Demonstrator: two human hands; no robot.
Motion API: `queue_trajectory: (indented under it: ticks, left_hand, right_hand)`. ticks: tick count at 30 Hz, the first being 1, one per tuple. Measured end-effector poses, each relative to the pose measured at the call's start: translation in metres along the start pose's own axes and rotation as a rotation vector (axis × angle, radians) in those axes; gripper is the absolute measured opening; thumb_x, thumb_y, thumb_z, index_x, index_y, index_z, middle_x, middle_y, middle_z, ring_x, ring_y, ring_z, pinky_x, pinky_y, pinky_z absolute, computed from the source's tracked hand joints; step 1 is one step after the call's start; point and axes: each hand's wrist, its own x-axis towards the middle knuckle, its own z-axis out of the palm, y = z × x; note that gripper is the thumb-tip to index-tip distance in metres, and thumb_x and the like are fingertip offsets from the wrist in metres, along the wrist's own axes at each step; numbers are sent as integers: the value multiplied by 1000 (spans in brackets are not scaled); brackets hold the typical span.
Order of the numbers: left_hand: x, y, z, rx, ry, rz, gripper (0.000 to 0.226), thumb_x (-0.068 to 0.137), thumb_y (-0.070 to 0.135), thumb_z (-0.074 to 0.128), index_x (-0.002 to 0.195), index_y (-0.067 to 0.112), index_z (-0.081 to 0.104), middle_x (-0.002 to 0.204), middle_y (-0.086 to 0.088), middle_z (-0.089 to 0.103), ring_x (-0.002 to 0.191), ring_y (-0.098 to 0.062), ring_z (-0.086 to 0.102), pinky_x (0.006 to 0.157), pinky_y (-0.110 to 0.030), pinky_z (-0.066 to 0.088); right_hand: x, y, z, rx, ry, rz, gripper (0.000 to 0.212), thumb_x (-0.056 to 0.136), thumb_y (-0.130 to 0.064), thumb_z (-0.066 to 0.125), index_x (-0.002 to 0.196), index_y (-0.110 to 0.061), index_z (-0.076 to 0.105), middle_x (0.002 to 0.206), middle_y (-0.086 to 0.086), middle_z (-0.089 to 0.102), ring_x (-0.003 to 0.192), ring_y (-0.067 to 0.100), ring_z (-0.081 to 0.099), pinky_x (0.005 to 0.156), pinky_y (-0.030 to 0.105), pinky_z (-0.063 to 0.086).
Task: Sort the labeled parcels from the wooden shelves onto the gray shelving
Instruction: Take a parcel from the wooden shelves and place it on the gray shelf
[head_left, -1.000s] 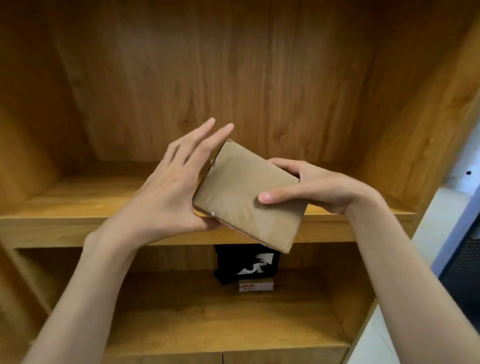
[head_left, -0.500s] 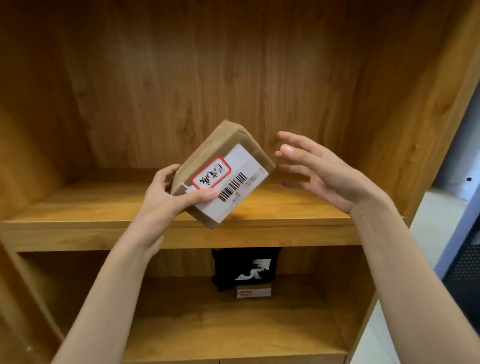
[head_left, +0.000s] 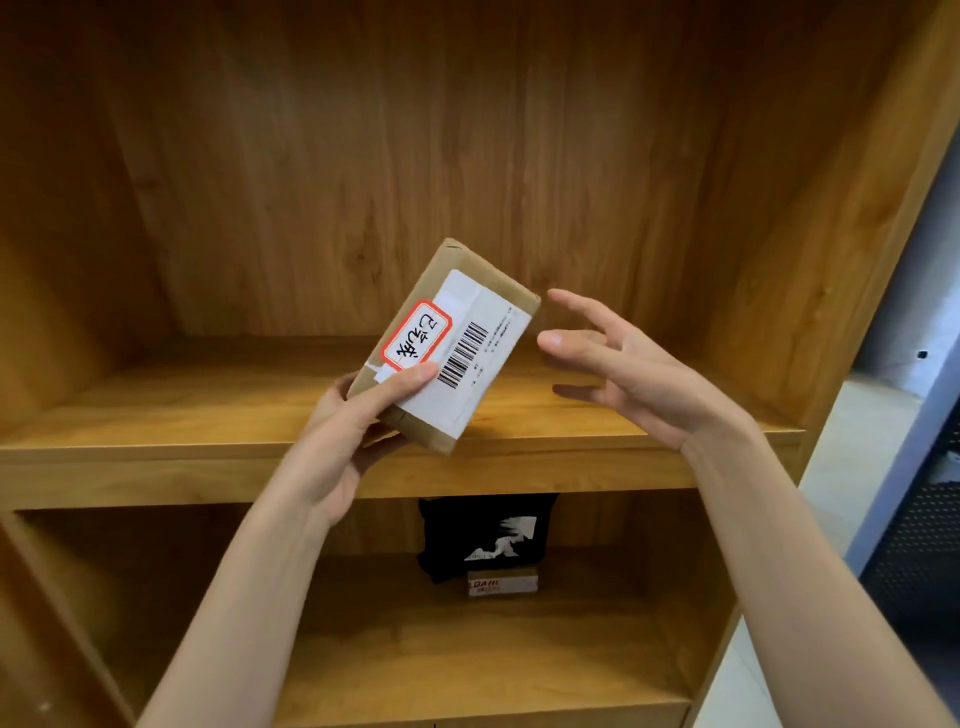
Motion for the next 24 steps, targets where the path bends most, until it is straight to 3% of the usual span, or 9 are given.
queue_trajectory:
  ticks: [4,8,11,15,19,24]
  left_hand:
    - [-9,-6,19,-263,8,-2,47,64,32,74,108,21,62,93,1,75,102,-19,66,87,-39,55]
    - [-13,-12,44,-444,-23,-20,41,69,30,72,108,21,63,98,-4,74,107,-24,64,94,-44,52]
    - [-15,-18,56,-409,-66,-40,39,69,33,71,106,24,63,101,-5,74,109,-25,63,96,-44,51]
    - [-11,-22,45,-132,-174,-44,61,57,56,72,112,31,63,119,-3,66,117,-28,55,101,-49,44]
    - [4,-6,9,97,-153,147,125,28,72,83,139,30,43,133,0,56,123,-20,52,101,-42,45]
    - [15,19,-16,441,-370,276,115,37,75,79,139,46,36,139,4,52,127,-15,50,110,-47,34]
  right_hand:
    - [1,8,12,40,-34,8,97,63,-44,76,145,-41,26,139,3,44,128,20,47,107,46,41]
    - [4,19,30,35,-60,14,106,59,-50,83,145,-46,21,136,-3,44,126,16,48,106,42,42]
    - [6,27,34,63,14,-25,102,53,-49,82,139,-49,29,131,-2,50,120,15,54,102,40,46]
    - [0,26,17,83,63,-45,94,53,-44,82,137,-42,40,128,3,54,115,17,57,93,32,52]
    - [-11,13,-10,-42,-64,-59,78,58,-41,78,130,-39,50,124,1,59,109,12,61,82,24,51]
    - [-20,-3,-25,-204,-239,-70,59,65,-32,72,120,-43,53,118,-5,59,105,8,62,80,19,51]
